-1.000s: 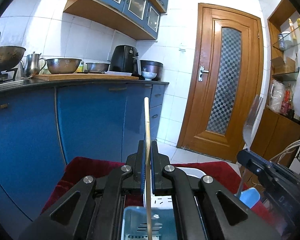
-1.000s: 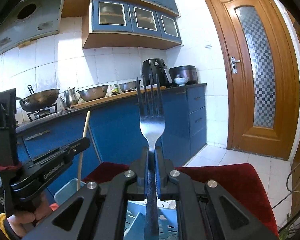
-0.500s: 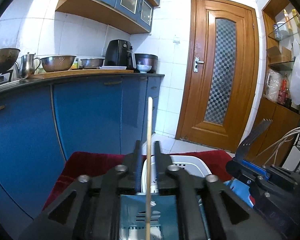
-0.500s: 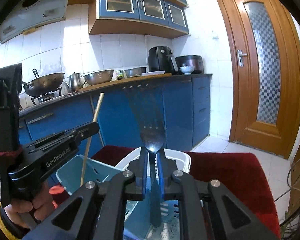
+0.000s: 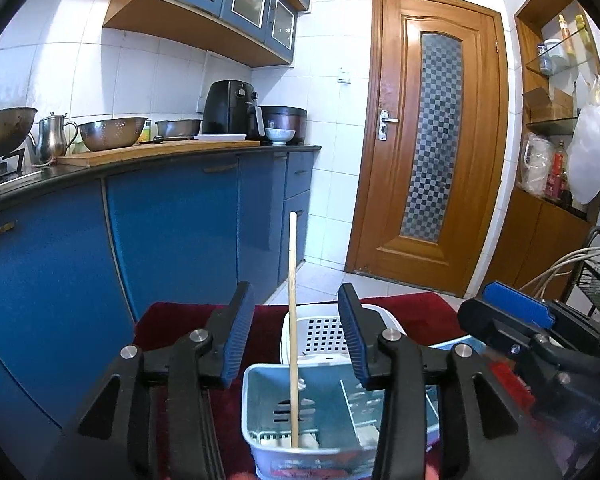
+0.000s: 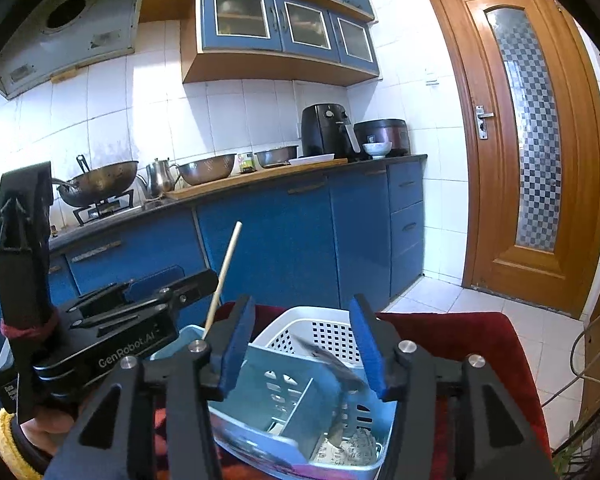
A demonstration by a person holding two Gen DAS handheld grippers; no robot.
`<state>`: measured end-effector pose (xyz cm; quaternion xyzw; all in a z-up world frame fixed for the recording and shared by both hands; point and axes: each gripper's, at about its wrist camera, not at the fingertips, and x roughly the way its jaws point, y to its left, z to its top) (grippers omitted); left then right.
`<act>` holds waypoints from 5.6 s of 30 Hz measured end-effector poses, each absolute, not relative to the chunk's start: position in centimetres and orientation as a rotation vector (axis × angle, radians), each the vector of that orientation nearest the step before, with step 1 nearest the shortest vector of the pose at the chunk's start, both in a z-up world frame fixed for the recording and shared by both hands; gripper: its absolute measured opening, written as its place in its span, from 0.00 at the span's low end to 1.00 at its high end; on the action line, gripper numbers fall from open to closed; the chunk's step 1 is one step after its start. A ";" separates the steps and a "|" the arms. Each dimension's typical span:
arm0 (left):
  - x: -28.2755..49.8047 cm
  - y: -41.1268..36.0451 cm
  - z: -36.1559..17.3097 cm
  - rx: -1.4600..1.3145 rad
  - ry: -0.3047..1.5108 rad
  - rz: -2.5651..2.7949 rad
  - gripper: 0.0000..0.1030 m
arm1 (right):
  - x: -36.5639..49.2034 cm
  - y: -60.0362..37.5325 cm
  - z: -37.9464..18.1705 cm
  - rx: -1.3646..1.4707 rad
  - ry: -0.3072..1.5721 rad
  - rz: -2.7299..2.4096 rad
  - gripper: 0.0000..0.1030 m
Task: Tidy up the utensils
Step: 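Open the left tool dropping the chopstick while the right tool releases the fork into the holder, then move both tools back down to the remaining utensils on the blanket, then grasp another wooden chopstick with the left tool while the right tool grasps a silver utensil, then lift both held utensils and carry them over the blue holder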
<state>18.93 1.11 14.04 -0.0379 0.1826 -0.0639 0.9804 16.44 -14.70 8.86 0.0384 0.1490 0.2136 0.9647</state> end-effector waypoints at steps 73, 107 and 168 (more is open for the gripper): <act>2.3 -2.3 0.6 0.015 0.979 -0.209 0.43 | 0.9 -19.9 -2.1 0.196 0.862 0.318 0.52; 6.5 -1.3 0.6 -0.136 0.958 -0.229 0.02 | 3.4 -19.2 -3.7 0.203 0.920 0.324 0.52; 5.0 2.1 15.6 -0.141 0.498 -0.191 0.02 | 6.0 -16.9 9.3 0.161 0.516 0.357 0.05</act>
